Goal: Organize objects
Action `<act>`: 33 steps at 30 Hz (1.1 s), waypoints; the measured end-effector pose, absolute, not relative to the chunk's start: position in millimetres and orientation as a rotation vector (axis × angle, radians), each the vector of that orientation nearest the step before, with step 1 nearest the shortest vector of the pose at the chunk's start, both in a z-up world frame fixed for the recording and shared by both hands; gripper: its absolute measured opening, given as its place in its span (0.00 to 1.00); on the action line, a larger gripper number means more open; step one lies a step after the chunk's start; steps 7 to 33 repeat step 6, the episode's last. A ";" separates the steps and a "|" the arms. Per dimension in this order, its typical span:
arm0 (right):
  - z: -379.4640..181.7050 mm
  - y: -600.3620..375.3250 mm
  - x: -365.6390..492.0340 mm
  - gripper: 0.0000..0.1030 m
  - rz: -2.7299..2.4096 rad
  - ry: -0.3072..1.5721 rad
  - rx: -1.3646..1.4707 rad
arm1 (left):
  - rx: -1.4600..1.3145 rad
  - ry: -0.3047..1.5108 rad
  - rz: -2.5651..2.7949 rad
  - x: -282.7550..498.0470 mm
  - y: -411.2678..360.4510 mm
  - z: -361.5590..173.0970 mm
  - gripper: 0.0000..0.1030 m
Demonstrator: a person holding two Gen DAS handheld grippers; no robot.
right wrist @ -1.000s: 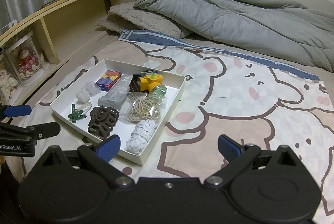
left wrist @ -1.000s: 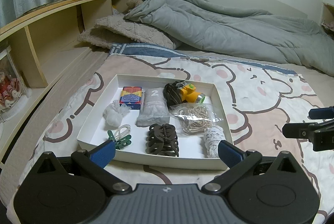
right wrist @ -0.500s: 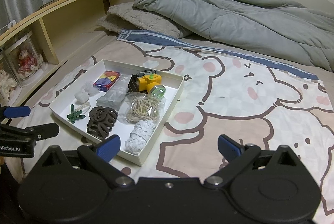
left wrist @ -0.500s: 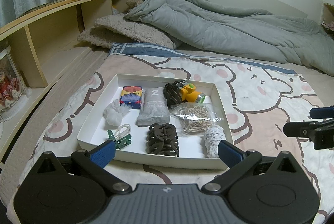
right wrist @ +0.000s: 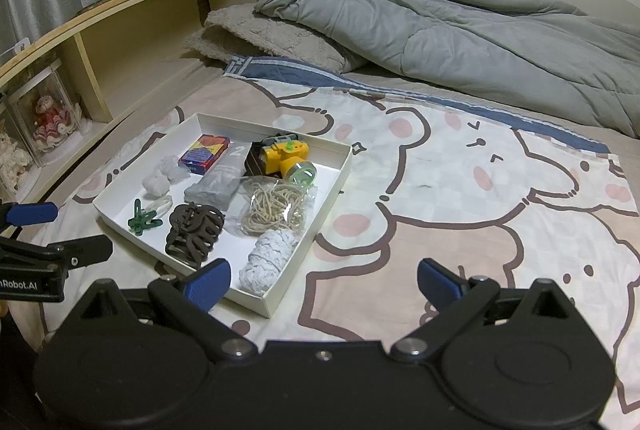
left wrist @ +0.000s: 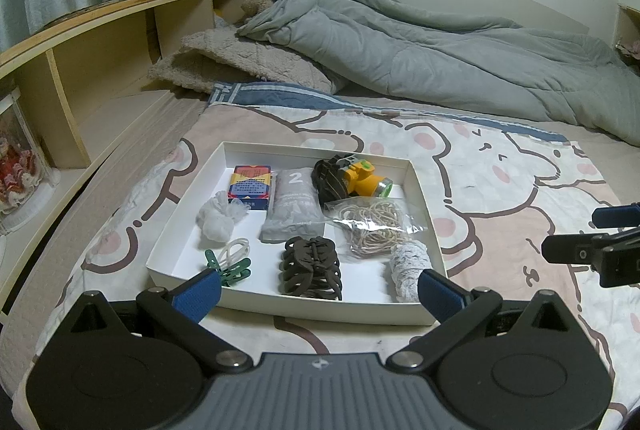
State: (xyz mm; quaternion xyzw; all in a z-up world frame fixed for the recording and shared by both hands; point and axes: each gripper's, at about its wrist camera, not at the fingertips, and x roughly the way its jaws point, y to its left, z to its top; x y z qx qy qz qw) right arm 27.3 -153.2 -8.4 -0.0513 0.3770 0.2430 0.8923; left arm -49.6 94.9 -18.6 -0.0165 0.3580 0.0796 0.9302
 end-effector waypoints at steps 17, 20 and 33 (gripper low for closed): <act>-9.2 -153.2 27.2 0.98 0.503 0.784 -0.106 | -0.040 0.738 0.167 -49.4 94.4 -19.2 1.00; -9.2 -153.2 27.2 0.98 0.503 0.784 -0.106 | -0.040 0.738 0.167 -49.4 94.4 -19.2 1.00; -9.2 -153.2 27.2 0.98 0.503 0.784 -0.106 | -0.040 0.738 0.167 -49.4 94.4 -19.2 1.00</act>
